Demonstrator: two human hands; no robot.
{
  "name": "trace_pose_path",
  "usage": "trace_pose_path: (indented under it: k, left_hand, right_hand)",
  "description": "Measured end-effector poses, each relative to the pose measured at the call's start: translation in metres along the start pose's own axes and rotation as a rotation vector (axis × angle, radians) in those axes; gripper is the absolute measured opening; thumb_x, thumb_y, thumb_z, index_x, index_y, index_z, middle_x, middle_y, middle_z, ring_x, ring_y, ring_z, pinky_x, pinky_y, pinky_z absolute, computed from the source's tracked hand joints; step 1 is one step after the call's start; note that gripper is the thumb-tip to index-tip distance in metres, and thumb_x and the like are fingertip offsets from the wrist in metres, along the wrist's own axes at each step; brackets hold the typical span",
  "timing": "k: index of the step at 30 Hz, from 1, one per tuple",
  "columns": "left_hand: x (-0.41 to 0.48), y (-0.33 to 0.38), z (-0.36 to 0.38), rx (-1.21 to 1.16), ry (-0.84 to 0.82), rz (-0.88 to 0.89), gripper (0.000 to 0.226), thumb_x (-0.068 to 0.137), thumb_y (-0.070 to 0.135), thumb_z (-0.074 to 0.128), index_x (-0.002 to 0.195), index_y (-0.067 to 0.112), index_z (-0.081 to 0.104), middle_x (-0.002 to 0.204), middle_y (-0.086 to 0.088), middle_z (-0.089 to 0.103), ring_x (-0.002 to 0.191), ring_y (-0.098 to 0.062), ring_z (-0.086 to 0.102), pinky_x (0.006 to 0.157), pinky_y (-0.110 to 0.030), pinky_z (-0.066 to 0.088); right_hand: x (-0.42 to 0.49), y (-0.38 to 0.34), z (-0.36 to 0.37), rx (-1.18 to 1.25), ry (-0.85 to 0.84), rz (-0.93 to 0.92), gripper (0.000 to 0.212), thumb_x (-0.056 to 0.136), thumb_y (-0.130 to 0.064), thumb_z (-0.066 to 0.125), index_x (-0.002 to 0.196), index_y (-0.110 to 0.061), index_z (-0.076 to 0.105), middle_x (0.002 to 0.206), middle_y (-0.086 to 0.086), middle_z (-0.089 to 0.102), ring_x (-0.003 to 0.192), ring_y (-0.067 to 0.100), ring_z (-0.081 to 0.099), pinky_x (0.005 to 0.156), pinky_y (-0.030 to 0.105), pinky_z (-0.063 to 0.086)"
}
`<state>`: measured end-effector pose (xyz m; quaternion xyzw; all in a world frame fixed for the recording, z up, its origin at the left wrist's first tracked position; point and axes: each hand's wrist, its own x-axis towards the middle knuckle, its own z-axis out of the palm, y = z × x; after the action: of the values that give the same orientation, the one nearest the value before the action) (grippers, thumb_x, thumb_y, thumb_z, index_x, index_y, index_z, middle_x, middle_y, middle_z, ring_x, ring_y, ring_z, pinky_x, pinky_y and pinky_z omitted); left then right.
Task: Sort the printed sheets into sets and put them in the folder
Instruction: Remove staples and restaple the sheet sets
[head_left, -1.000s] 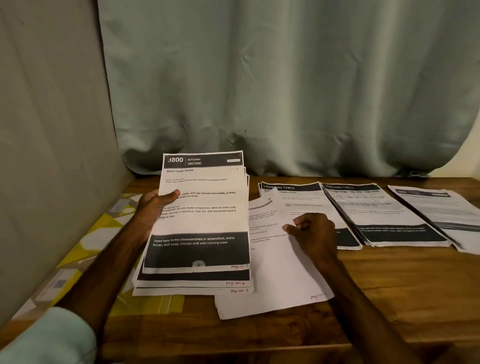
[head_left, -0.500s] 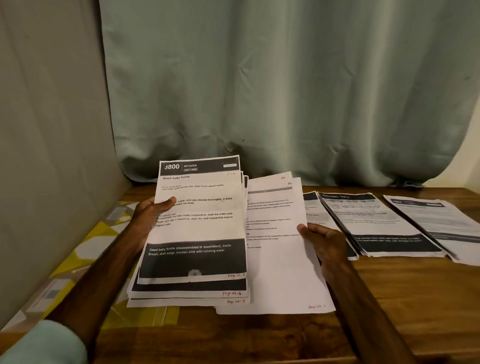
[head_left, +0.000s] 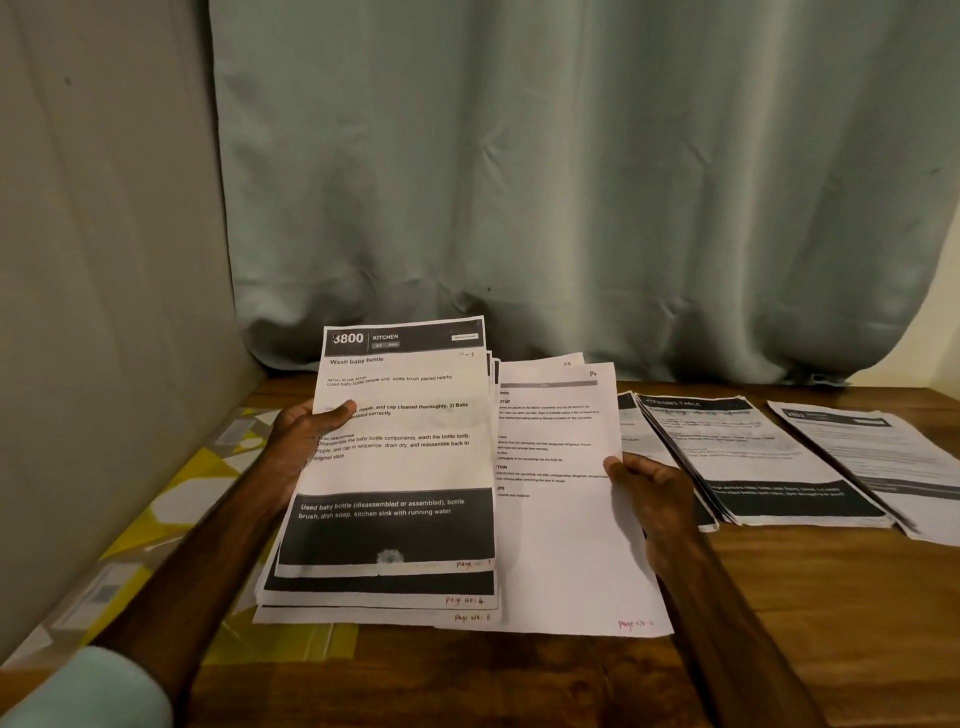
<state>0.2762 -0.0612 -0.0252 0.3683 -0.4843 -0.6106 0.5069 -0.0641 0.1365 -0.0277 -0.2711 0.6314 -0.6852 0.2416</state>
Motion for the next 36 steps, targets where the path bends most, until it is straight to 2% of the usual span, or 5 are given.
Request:
trace_pose_path:
  k: [7, 17, 26, 32, 36]
  left_hand:
    - [-0.007, 0.002, 0.007, 0.048, -0.006, 0.017, 0.021, 0.093, 0.011, 0.070, 0.114, 0.012, 0.068, 0.104, -0.011, 0.078, 0.075, -0.029, 0.077, 0.064, -0.038, 0.063]
    - [-0.003, -0.001, 0.009, 0.073, -0.005, 0.034, 0.026, 0.094, 0.010, 0.067, 0.120, 0.009, 0.065, 0.099, -0.008, 0.079, 0.074, -0.026, 0.077, 0.061, -0.034, 0.064]
    - [0.003, -0.004, 0.002, 0.065, 0.018, -0.002, 0.037, 0.095, 0.019, 0.069, 0.130, 0.013, 0.061, 0.115, -0.013, 0.075, 0.095, -0.038, 0.075, 0.093, -0.061, 0.055]
    - [-0.003, -0.001, 0.008, 0.046, 0.062, 0.068, 0.018, 0.101, 0.021, 0.061, 0.118, 0.027, 0.062, 0.109, -0.007, 0.077, 0.088, -0.031, 0.075, 0.080, -0.047, 0.061]
    - [-0.006, 0.001, 0.011, 0.042, 0.097, 0.089, 0.026, 0.102, 0.029, 0.058, 0.128, 0.027, 0.060, 0.112, -0.004, 0.075, 0.092, -0.028, 0.074, 0.071, -0.039, 0.063]
  right_hand:
    - [0.006, 0.010, 0.003, -0.425, 0.165, -0.288, 0.022, 0.097, -0.015, 0.066, 0.116, -0.004, 0.074, 0.112, 0.012, 0.074, 0.103, 0.025, 0.067, 0.097, 0.039, 0.049]
    - [0.010, 0.009, 0.002, -0.443, 0.179, -0.324, 0.026, 0.100, -0.017, 0.063, 0.121, -0.003, 0.067, 0.123, 0.016, 0.070, 0.114, 0.036, 0.065, 0.097, 0.047, 0.051]
    - [0.014, -0.008, -0.012, -0.250, 0.422, -0.391, 0.029, 0.103, -0.022, 0.058, 0.124, -0.002, 0.063, 0.129, 0.018, 0.066, 0.119, 0.038, 0.062, 0.098, 0.052, 0.051]
    - [0.022, -0.009, -0.024, -0.082, 0.564, -0.295, 0.026, 0.103, -0.015, 0.058, 0.126, -0.003, 0.061, 0.130, 0.017, 0.065, 0.121, 0.034, 0.061, 0.099, 0.043, 0.050]
    - [0.026, -0.010, -0.032, -0.029, 0.614, -0.234, 0.030, 0.103, -0.014, 0.058, 0.129, -0.001, 0.060, 0.132, 0.016, 0.064, 0.122, 0.033, 0.061, 0.097, 0.035, 0.047]
